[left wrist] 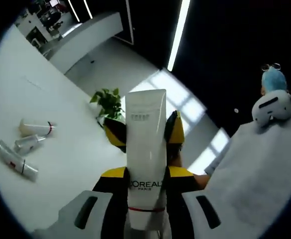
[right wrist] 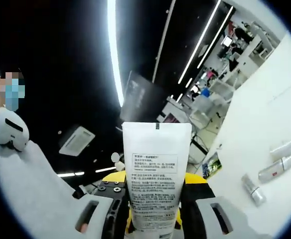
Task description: Arrange the skincare products in the storage area until every visible bottle or jar stands upright without overlapping.
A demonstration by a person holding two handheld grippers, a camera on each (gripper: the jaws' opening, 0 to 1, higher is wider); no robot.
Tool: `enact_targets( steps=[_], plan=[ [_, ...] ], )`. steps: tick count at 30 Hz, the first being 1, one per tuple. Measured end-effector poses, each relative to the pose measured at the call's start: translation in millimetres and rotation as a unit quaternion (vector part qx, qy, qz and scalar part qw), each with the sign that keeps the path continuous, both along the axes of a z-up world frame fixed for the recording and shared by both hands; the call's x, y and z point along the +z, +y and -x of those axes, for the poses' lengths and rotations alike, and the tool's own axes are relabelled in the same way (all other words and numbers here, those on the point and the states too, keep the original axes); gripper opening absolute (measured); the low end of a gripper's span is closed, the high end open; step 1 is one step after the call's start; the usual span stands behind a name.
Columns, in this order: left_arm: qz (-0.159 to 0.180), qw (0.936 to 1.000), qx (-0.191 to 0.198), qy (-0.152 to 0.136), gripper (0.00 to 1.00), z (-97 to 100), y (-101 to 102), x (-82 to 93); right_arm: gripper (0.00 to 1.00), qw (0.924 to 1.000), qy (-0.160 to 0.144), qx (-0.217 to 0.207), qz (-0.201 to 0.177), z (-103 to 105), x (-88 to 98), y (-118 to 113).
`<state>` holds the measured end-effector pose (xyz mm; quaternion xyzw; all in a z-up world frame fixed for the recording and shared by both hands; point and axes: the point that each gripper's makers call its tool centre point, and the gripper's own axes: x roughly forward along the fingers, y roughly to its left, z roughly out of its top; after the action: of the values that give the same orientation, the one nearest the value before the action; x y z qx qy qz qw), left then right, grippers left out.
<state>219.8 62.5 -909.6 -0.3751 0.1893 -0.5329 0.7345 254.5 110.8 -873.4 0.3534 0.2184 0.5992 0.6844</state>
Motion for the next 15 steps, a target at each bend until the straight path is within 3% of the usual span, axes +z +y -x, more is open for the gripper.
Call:
enact_targets(
  steps=[4, 5, 10, 15],
  plan=[
    [-0.029, 0.9994, 0.011, -0.013, 0.25, 1.2, 0.2, -5.6, 0.35, 0.9992, -0.026, 0.004, 0.029, 3.9, -5.0, 6.6],
    [-0.043, 0.9987, 0.018, -0.021, 0.25, 1.0, 1.6, -8.1, 0.33, 0.9980, -0.036, -0.003, 0.052, 1.4, -11.5, 7.5],
    [-0.076, 0.9954, 0.047, -0.036, 0.25, -2.2, 8.0, -10.7, 0.33, 0.9969, -0.049, -0.008, 0.060, -0.5, -11.6, 13.8],
    [-0.126, 0.9879, 0.065, -0.063, 0.25, -8.3, 11.3, -11.6, 0.33, 0.9943, -0.071, -0.022, 0.077, -5.0, -10.8, 18.4]
  ],
)
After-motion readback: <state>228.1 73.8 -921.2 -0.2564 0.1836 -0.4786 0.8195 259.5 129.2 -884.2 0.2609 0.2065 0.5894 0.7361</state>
